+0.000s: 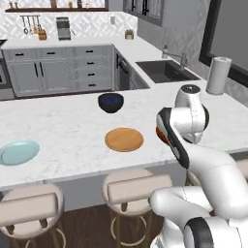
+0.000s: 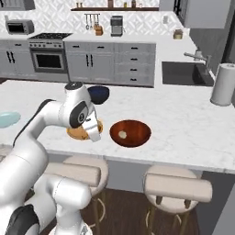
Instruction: Pick the chicken drumstick and garlic from their plates and place them in the bowl. Then put the bowl in the fridge.
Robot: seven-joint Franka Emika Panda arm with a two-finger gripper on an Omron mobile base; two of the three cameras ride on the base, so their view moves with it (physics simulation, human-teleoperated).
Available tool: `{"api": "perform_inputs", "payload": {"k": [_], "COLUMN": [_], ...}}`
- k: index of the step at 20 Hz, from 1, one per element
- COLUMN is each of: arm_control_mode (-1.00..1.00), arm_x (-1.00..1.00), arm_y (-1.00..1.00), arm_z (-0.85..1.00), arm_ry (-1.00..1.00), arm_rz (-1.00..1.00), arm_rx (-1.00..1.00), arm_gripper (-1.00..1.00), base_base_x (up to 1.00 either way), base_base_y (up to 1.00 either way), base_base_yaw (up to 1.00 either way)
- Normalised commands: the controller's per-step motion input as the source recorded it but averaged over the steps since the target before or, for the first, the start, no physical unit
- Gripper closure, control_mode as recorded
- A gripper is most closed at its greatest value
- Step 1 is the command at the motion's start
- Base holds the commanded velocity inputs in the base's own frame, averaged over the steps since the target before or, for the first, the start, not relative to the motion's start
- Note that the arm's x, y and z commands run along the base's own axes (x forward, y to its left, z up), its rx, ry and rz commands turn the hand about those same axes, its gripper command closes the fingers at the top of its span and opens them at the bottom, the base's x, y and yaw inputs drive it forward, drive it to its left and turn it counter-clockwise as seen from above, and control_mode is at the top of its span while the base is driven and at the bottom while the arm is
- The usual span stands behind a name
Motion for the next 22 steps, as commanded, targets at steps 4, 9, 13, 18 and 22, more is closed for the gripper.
{"api": "perform_inputs", "payload": {"k": [4,9,13,18,22], "arm_control_mode": [1.0,-1.0,-1.0,-1.0,-1.0], "arm_x": [0.0,1.0,0.91,0.71,0.36], "arm_y": [0.0,-0.28,0.15,0.22,0.07], "arm_z": [0.0,-0.4,-0.87,-0.94,-0.34], "arm_ry": [0.0,-0.05,0.0,0.0,0.01], "arm_rz": [0.0,0.18,0.18,0.07,0.01], "arm_rx": [0.0,0.03,0.01,-0.01,-0.03], "arm_gripper": [1.0,1.0,1.0,1.0,-1.0], "base_base_x": [0.91,0.0,0.0,0.0,0.0], "base_base_y": [-0.95,0.0,0.0,0.0,0.0], "base_base_yaw": [0.19,0.0,0.0,0.0,0.0]}}
